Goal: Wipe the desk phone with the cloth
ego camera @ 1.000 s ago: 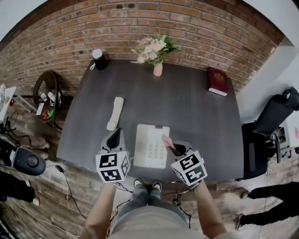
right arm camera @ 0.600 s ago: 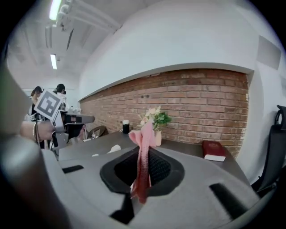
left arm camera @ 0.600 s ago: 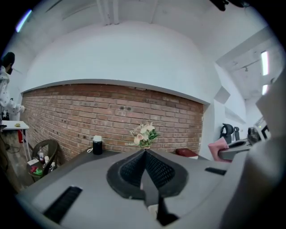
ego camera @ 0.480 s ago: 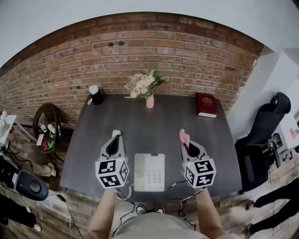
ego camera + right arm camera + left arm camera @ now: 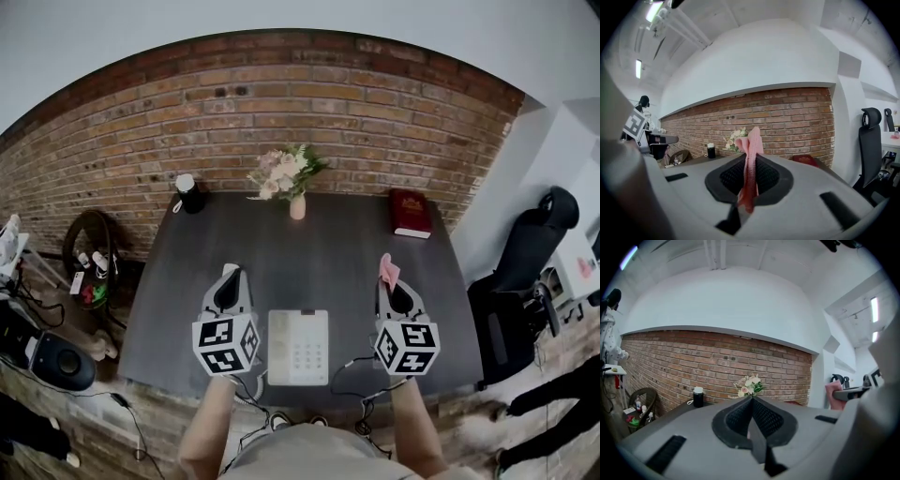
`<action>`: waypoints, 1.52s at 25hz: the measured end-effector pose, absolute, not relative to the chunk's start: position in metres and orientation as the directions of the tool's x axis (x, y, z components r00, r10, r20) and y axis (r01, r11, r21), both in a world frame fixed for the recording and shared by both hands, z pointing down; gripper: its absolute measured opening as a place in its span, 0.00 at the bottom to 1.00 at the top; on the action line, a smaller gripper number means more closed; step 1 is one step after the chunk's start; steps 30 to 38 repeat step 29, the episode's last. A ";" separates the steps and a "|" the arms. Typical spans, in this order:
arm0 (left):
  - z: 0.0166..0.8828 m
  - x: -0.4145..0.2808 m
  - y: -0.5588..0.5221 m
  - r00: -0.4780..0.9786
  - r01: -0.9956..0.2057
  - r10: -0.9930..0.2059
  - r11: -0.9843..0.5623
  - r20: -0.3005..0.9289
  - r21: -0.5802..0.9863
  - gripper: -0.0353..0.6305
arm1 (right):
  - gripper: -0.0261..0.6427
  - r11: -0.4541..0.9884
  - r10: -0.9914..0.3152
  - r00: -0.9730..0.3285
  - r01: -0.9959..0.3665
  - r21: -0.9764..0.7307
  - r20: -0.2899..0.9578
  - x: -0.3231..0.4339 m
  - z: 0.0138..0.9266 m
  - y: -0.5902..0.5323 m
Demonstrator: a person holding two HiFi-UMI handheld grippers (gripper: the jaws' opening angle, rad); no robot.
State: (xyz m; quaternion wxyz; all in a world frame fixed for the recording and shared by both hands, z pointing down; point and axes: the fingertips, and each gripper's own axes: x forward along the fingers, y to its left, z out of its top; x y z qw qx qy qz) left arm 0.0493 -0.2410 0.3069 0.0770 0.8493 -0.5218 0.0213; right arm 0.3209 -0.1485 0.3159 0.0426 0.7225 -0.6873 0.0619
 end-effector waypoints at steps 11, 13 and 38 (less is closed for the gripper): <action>0.311 0.049 -0.233 0.452 -0.890 -0.884 -0.439 0.118 0.122 0.05 | 0.07 -0.088 -0.986 0.078 -0.994 -0.058 0.149 0.325 0.315 -0.139; 0.312 0.048 -0.232 0.449 -0.892 -0.885 -0.436 0.120 0.124 0.05 | 0.06 -0.080 -0.986 0.069 -0.994 -0.070 0.149 0.324 0.314 -0.137; 0.318 0.046 -0.218 0.445 -0.894 -0.887 -0.430 0.123 0.128 0.05 | 0.06 -0.108 -0.985 0.097 -0.992 -0.065 0.145 0.332 0.313 -0.124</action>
